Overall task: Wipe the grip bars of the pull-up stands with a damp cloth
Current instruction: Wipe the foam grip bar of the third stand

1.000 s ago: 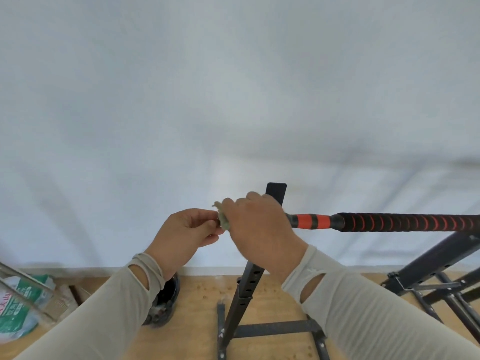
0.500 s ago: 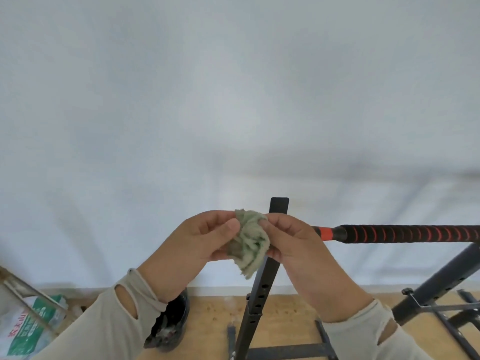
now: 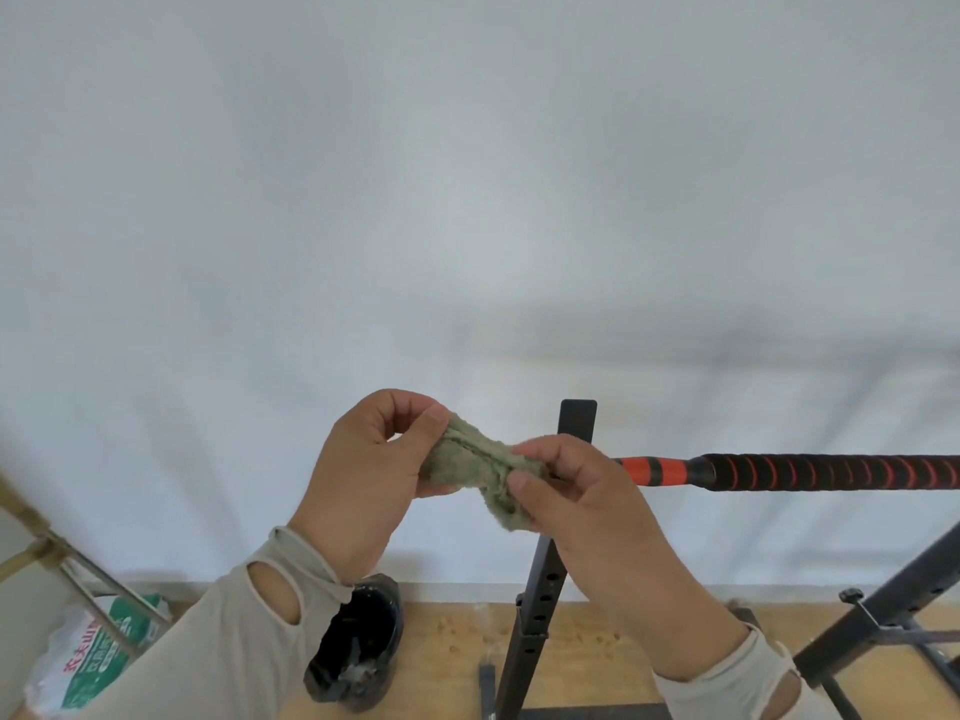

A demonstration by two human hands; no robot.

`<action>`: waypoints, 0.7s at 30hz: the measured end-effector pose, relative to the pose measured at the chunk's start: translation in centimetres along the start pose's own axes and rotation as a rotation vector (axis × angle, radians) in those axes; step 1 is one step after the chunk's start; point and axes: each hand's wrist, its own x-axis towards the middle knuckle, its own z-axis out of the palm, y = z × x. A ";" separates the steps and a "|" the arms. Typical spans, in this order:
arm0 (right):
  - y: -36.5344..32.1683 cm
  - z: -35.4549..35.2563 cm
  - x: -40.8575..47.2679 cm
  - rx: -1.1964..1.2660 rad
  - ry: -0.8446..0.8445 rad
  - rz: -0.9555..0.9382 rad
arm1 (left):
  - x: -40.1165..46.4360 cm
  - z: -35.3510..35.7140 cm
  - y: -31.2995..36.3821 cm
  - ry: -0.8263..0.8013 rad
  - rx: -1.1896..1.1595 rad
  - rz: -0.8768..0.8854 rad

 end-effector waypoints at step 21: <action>-2.3 -1.3 0.7 0.179 -0.160 0.236 | -0.2 1.3 -0.2 -0.162 -0.049 -0.167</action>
